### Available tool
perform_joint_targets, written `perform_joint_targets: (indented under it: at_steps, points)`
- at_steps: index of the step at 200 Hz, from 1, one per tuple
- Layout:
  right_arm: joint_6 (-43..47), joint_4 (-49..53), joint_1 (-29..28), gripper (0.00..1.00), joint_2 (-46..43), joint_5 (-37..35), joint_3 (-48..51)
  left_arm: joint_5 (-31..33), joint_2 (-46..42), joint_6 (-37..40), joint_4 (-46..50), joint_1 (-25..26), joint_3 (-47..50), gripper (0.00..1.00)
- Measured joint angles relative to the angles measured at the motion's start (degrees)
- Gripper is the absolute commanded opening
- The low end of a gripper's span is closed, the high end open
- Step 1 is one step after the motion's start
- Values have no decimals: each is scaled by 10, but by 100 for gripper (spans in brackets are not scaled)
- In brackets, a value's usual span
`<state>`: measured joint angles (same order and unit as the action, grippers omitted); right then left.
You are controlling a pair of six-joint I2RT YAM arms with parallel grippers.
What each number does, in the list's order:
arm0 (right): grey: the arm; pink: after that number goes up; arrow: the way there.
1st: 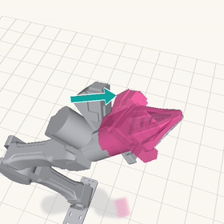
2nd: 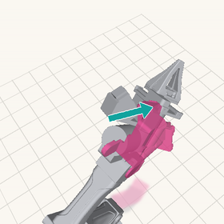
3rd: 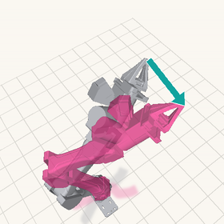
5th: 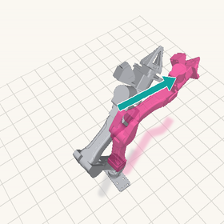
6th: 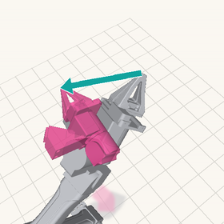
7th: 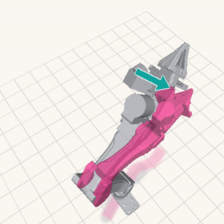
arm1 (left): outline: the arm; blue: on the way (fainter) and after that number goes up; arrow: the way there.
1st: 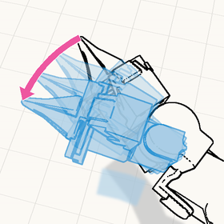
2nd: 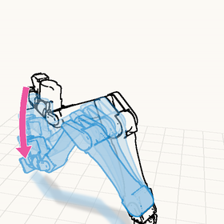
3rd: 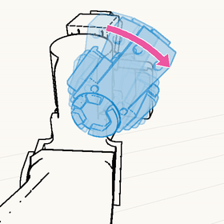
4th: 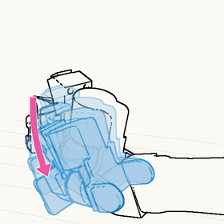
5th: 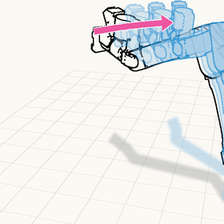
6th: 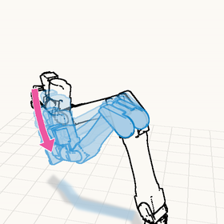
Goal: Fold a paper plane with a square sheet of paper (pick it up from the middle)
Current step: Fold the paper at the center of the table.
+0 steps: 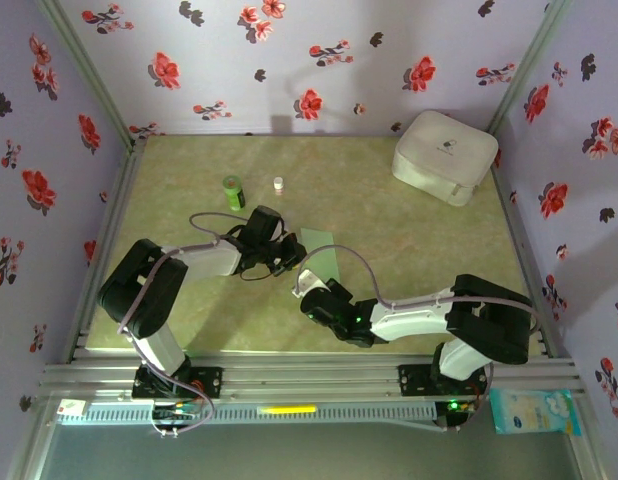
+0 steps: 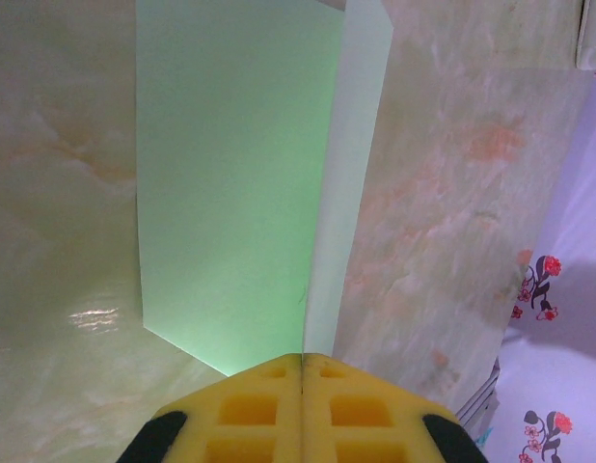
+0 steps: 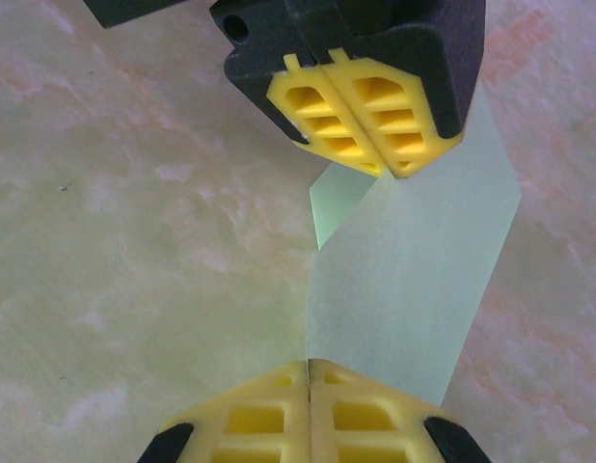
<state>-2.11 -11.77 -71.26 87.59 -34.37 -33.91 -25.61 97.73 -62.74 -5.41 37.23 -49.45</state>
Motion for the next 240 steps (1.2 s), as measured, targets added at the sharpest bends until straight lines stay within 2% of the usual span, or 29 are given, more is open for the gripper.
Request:
perform_joint_targets:
  at_steps: [11,34,45,65,80,125,148,191,213,240]
  points:
    - [0,0,0,0,0,0,0,0,0,0,0,0,0,5]
    - [-10,1,2,0,-3,3,0,1,-1,4,1,0,0,28]
    - [-22,0,9,0,-10,19,2,5,-4,6,10,-1,0,34]
    - [-63,-7,58,0,-37,110,11,33,-19,26,53,-1,0,45]
    - [-93,-21,100,0,-54,180,22,60,-35,43,90,-2,-2,48]
    - [-182,-51,198,0,-38,409,34,120,-85,69,144,-8,-4,49]
    - [-207,-52,227,0,-20,481,32,131,-92,79,149,-10,-4,49]
    - [-236,-69,250,0,-10,558,26,132,-92,96,159,-13,-12,43]
    - [-241,-75,253,0,-9,575,24,116,-85,108,162,-16,-39,37]
    - [-241,-77,253,0,-7,586,24,89,-45,127,161,-17,-97,23]
